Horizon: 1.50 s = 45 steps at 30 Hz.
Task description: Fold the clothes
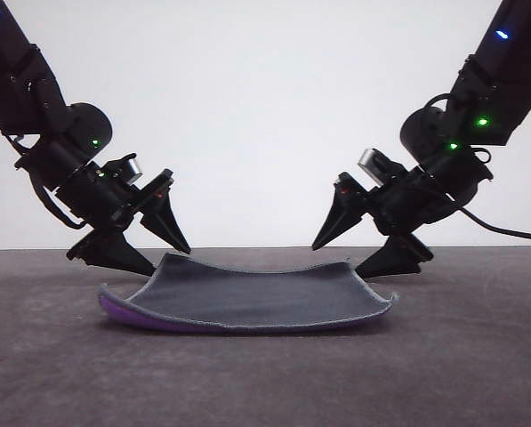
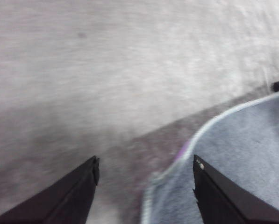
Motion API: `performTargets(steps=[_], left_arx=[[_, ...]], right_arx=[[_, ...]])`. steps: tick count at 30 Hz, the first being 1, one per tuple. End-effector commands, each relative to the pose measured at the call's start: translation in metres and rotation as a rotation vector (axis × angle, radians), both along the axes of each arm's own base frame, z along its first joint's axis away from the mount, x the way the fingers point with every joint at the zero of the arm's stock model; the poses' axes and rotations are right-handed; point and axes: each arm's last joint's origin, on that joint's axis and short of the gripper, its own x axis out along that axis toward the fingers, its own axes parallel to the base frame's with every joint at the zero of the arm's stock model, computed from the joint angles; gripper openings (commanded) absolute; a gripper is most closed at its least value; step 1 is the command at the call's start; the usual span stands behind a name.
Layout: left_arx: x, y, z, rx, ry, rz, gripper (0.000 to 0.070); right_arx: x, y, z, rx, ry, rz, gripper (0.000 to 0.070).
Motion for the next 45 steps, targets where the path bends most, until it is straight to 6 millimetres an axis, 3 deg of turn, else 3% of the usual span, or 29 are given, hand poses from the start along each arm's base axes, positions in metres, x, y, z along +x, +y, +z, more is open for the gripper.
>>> performTargets(steps=[1, 10, 13, 19, 21, 23, 25, 35, 45], left_arx=[[0.005, -0.004, -0.004, -0.001, -0.006, -0.02, 0.0389], [0.003, -0.013, -0.005, -0.001, 0.0, -0.039, 0.0389], [0.002, -0.013, -0.005, -0.001, 0.004, -0.04, 0.0389], [0.001, -0.013, -0.006, 0.003, 0.025, -0.04, 0.0366], [0.0, -0.013, -0.006, 0.004, 0.029, -0.04, 0.025], [0.001, -0.013, -0.006, 0.004, 0.026, -0.04, 0.0107], [0.001, -0.013, -0.006, 0.003, 0.02, -0.041, 0.001], [0.002, -0.013, -0.005, -0.008, 0.002, -0.057, 0.0], [-0.007, -0.007, -0.008, -0.064, 0.064, -0.173, 0.0]], right_arx=[[0.002, 0.007, -0.014, -0.003, 0.045, 0.005, 0.0522], [0.003, 0.013, -0.013, 0.005, 0.032, 0.001, 0.0518], [0.003, 0.013, -0.013, 0.005, 0.032, 0.001, 0.0445], [0.003, 0.013, -0.013, 0.003, 0.036, 0.001, 0.0376], [0.003, 0.013, -0.013, 0.003, 0.035, 0.001, 0.0286], [0.003, 0.013, -0.013, 0.001, 0.032, 0.001, 0.0136], [0.003, 0.013, -0.013, 0.0, 0.028, 0.001, 0.0015], [0.004, 0.005, -0.012, 0.001, -0.001, 0.027, 0.0001], [-0.004, -0.006, -0.001, 0.075, 0.016, 0.16, 0.0001]])
